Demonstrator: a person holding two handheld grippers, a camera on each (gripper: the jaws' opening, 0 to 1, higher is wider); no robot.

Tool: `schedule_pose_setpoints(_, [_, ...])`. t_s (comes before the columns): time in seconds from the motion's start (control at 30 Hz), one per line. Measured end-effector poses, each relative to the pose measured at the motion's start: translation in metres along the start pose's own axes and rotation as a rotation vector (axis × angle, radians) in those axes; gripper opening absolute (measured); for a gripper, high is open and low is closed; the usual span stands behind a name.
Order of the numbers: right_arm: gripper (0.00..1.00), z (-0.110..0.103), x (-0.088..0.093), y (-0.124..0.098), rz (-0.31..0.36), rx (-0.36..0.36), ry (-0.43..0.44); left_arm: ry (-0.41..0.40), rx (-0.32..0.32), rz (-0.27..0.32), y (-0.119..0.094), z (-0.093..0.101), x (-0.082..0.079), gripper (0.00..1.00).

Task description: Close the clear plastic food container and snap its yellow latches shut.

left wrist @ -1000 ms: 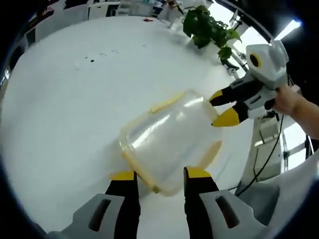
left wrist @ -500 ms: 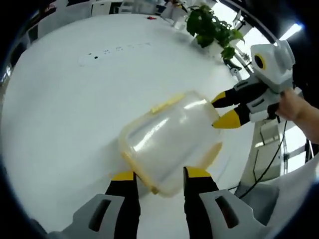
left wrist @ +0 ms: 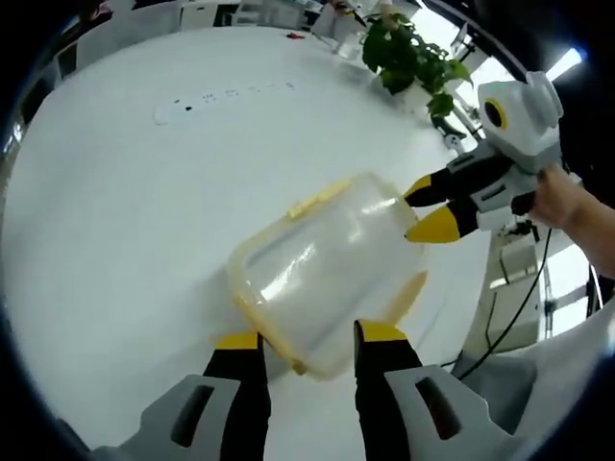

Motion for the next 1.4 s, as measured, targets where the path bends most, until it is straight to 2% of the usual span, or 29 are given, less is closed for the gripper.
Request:
schedule_pose_setpoints(0.2, [0.24,-0.003,0.002,-0.001,0.004,0.011,0.026,0.006,0.014,-0.017,-0.003,-0.002,0.0,0.32])
schedule_pose_setpoints(0.6, [0.27,-0.002,0.008,-0.004,0.043,0.018,0.08,0.008,0.035,0.002,-0.005,-0.004,0.001,0.35])
schedule_pose_setpoints(0.63, [0.27,-0.003,0.007,-0.005,0.047,0.023,0.053,0.004,0.026,0.007,-0.005,-0.003,0.0,0.35])
schedule_pose_setpoints(0.67, [0.28,-0.003,0.005,-0.006,0.036,0.029,-0.036,0.033,0.021,0.011,-0.005,-0.003,-0.001,0.36])
schedule_pose_setpoints(0.73, [0.3,-0.008,0.008,-0.006,0.008,0.01,-0.042,0.041,0.022,0.011,-0.005,-0.003,0.0,0.38])
schedule_pose_setpoints(0.8, [0.28,-0.008,0.008,-0.007,0.014,-0.004,-0.038,0.05,0.023,0.025,-0.006,-0.004,0.0,0.43])
schedule_pose_setpoints(0.9, [0.22,-0.006,0.004,-0.012,0.045,-0.002,-0.092,0.036,0.035,0.063,-0.008,-0.002,-0.002,0.51])
schedule_pose_setpoints(1.03, [0.22,-0.007,0.003,-0.016,0.055,-0.019,-0.114,0.044,0.029,0.071,-0.013,-0.003,-0.004,0.46])
schedule_pose_setpoints(1.1, [0.2,-0.006,0.001,-0.018,0.051,-0.006,-0.164,0.059,0.036,0.074,-0.014,-0.001,-0.005,0.45])
schedule_pose_setpoints(1.17, [0.24,-0.012,0.001,-0.016,0.043,-0.032,-0.229,0.074,0.045,0.073,-0.016,0.003,-0.007,0.42])
schedule_pose_setpoints(1.4, [0.23,-0.018,0.001,-0.016,0.045,-0.049,-0.246,0.11,0.062,0.09,-0.022,0.008,-0.014,0.42])
Point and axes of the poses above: the point that each gripper's makers call its tool centre point, and the gripper's own axes: y roughly forward along the fingers, z roughly to its right, x roughly out of its underside, the point moved 6 cm from there along -y, roughly backward along the fingers, and after that the axes turned 9 degrees about z, right-handed, at the moved point
